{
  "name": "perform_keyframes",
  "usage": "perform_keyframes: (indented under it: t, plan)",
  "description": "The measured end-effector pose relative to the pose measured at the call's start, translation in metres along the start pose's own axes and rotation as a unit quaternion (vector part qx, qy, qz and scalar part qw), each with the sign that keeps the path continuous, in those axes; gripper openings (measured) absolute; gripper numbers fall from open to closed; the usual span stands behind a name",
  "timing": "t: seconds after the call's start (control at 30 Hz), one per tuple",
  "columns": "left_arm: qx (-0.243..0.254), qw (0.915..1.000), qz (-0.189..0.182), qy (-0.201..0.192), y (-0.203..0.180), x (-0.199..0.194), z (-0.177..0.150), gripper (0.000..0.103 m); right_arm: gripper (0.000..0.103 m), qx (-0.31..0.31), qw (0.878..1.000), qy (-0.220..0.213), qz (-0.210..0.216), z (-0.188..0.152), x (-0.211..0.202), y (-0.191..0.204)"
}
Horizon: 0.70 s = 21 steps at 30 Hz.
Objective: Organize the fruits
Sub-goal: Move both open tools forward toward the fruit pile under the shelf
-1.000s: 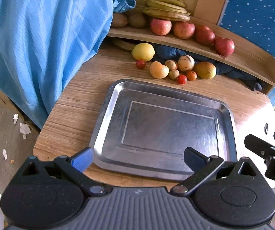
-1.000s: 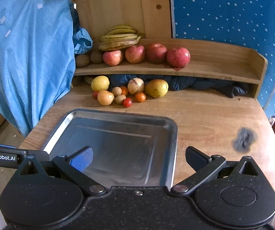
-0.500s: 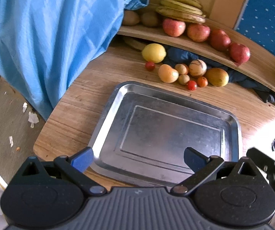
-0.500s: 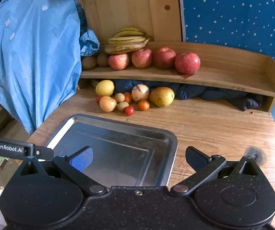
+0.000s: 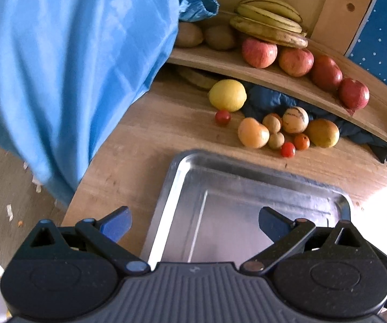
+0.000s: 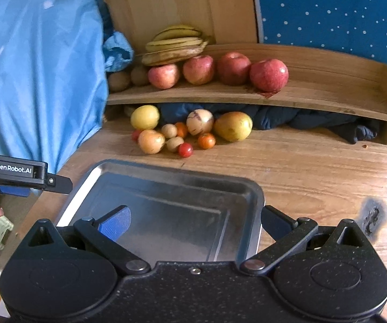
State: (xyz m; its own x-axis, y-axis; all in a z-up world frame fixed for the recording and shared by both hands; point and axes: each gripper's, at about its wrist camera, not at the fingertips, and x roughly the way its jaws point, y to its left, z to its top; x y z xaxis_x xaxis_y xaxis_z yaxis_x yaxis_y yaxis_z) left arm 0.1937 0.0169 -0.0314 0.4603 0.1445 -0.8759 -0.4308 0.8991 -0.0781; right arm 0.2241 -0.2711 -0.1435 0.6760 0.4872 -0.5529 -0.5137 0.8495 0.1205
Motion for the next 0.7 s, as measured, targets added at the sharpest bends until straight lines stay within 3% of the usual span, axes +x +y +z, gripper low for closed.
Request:
perform_keyframes:
  t: [0.43, 0.7]
  plan:
    - [0.055, 0.9977, -0.022, 0.033, 0.016, 0.07, 0.069, 0.102, 0.102, 0.033, 0.998, 0.015, -0.047, 0.021, 0.047, 0.03]
    - [0.071, 0.9955, -0.037, 0.051, 0.018, 0.109, 0.089, 0.102, 0.098, 0.028, 0.996, 0.011, -0.087, 0.033, 0.074, 0.042]
